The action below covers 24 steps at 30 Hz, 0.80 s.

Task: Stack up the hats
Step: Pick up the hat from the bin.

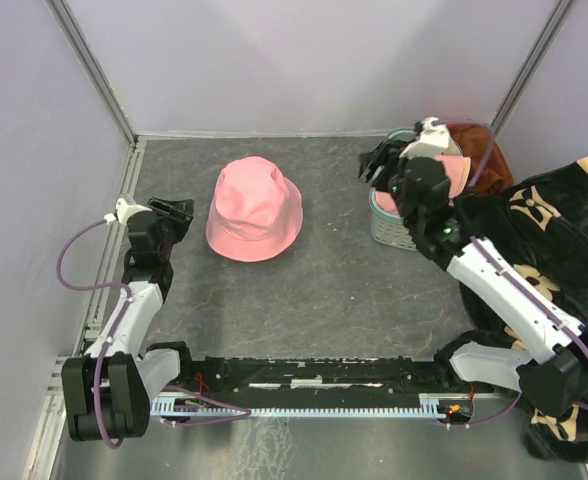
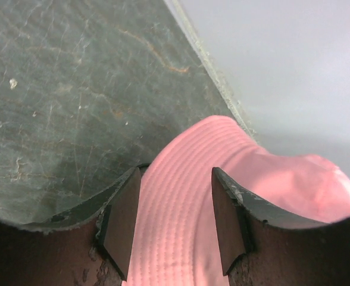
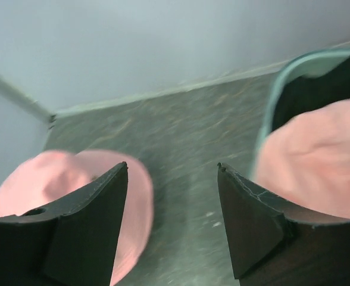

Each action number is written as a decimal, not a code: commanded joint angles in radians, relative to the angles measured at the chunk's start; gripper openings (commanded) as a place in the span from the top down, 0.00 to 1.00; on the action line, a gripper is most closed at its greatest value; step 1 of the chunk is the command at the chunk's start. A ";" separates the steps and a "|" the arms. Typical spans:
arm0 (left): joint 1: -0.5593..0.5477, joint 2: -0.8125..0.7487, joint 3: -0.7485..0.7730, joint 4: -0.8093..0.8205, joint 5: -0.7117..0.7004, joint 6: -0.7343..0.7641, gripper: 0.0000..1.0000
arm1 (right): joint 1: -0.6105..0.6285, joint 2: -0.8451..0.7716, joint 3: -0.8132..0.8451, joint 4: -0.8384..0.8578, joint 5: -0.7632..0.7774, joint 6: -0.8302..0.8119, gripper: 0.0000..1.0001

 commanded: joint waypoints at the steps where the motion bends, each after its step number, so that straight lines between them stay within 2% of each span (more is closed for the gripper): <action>1: 0.004 -0.081 0.085 -0.056 -0.026 0.104 0.42 | -0.115 -0.004 0.106 -0.256 0.050 -0.171 0.30; 7: -0.040 -0.141 0.227 -0.092 0.007 0.221 0.41 | -0.226 -0.037 0.075 -0.261 0.071 -0.171 0.29; 9: -0.116 -0.120 0.305 -0.094 0.006 0.289 0.41 | -0.266 -0.047 0.054 -0.252 0.064 -0.148 0.29; 11: -0.243 -0.075 0.396 -0.101 -0.033 0.373 0.41 | -0.311 -0.047 0.050 -0.259 0.054 -0.130 0.29; 15: -0.506 0.100 0.621 -0.145 -0.087 0.545 0.40 | -0.396 -0.042 0.055 -0.293 0.047 -0.098 0.28; 20: -0.693 0.392 0.924 -0.226 -0.018 0.648 0.40 | -0.518 -0.069 0.007 -0.291 0.041 -0.003 0.27; 24: -0.788 0.639 1.159 -0.329 -0.006 0.690 0.39 | -0.613 -0.099 -0.067 -0.245 0.004 0.087 0.26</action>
